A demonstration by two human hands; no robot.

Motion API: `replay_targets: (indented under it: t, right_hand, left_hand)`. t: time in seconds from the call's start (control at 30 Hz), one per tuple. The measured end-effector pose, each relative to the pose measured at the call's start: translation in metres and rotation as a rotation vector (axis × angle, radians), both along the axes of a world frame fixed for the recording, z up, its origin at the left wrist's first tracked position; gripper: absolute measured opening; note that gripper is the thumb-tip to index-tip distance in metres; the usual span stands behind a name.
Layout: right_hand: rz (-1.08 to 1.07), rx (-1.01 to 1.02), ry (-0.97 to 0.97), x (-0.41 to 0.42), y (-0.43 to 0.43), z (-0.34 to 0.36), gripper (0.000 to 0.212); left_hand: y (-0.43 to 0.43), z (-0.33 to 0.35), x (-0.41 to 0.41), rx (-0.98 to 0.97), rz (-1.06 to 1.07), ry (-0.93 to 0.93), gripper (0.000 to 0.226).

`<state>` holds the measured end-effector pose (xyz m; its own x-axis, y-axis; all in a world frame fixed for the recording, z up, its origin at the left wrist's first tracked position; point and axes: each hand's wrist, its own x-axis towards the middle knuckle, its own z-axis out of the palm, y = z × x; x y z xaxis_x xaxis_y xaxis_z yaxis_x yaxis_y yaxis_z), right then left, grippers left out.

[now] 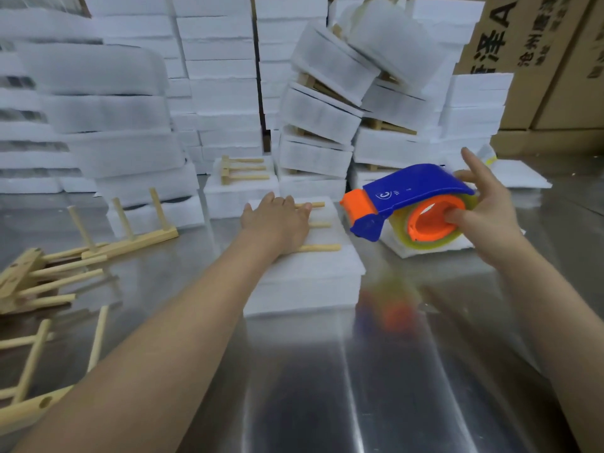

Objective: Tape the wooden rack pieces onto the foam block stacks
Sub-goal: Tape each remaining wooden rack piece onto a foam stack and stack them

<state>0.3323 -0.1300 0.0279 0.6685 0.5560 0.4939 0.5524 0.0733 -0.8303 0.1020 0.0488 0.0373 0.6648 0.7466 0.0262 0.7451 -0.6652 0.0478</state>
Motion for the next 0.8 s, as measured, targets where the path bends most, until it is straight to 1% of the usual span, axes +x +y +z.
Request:
replay_targets:
  t: [0.13,0.33,0.5,0.53,0.6,0.63,0.7,0.73,0.8]
  right_hand:
    - [0.005,-0.059,-0.079,0.006,0.0,0.002,0.092]
    - [-0.156,0.032,-0.033,0.032,-0.035,-0.004,0.082]
    - [-0.149,0.015,-0.071,0.034,-0.038,-0.015,0.074]
    - [-0.149,0.027,-0.08,0.033,-0.036,-0.015,0.073]
    - [-0.152,0.049,-0.084,0.034,-0.035,-0.016,0.073]
    - [-0.15,0.052,-0.086,0.035,-0.035,-0.017,0.073]
    - [-0.136,0.041,-0.104,0.034,-0.034,-0.017,0.075]
    - [-0.127,0.04,-0.111,0.033,-0.034,-0.017,0.075]
    - [-0.121,0.053,-0.112,0.033,-0.035,-0.017,0.075]
  left_hand:
    - [-0.001,0.001,-0.003,0.005,-0.001,-0.003,0.049]
    - [0.003,-0.002,0.0,-0.016,0.047,0.008,0.06]
    - [-0.001,0.001,0.0,-0.002,0.056,0.05,0.062]
    - [-0.003,0.002,0.0,0.023,0.078,0.079,0.061]
    - [-0.012,0.007,0.007,0.14,0.115,0.12,0.059]
    - [-0.019,0.011,0.014,0.212,0.102,0.09,0.056]
    - [-0.037,0.015,0.035,0.289,-0.008,-0.124,0.044]
    - [-0.046,0.016,0.045,0.28,-0.077,-0.24,0.038]
    - [-0.063,0.012,0.06,0.254,-0.166,-0.359,0.032]
